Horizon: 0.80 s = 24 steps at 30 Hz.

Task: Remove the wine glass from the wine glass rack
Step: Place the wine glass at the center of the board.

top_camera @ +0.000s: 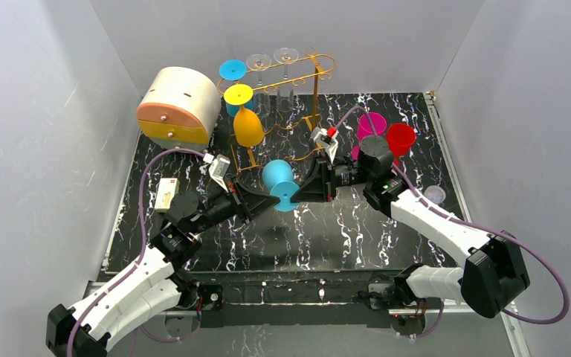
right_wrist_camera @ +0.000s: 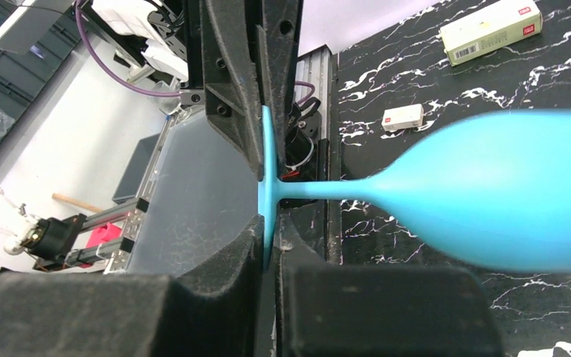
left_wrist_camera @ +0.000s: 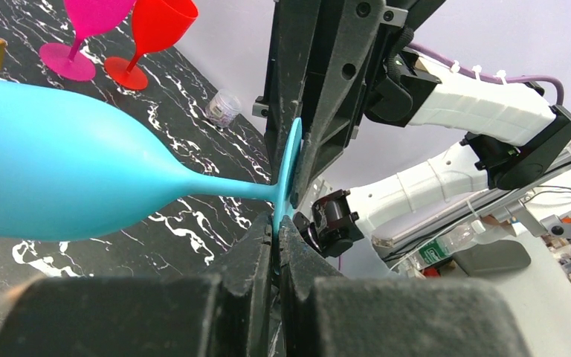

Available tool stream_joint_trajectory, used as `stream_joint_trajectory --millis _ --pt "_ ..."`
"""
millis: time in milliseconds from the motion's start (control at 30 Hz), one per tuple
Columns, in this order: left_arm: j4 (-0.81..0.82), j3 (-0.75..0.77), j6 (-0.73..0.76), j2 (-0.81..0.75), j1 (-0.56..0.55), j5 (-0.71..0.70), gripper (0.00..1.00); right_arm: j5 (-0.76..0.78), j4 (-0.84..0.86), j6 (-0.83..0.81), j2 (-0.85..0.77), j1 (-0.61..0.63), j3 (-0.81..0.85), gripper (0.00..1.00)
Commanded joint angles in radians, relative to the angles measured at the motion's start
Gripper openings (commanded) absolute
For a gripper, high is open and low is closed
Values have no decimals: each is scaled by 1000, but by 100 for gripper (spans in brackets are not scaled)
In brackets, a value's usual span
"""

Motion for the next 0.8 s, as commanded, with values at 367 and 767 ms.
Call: stream_joint_trajectory --millis 367,767 --pt "100 -24 -49 -5 3 -10 0 -39 15 -13 22 16 37 31" --pt "94 -35 -48 -12 3 19 0 10 127 104 63 16 42 26"
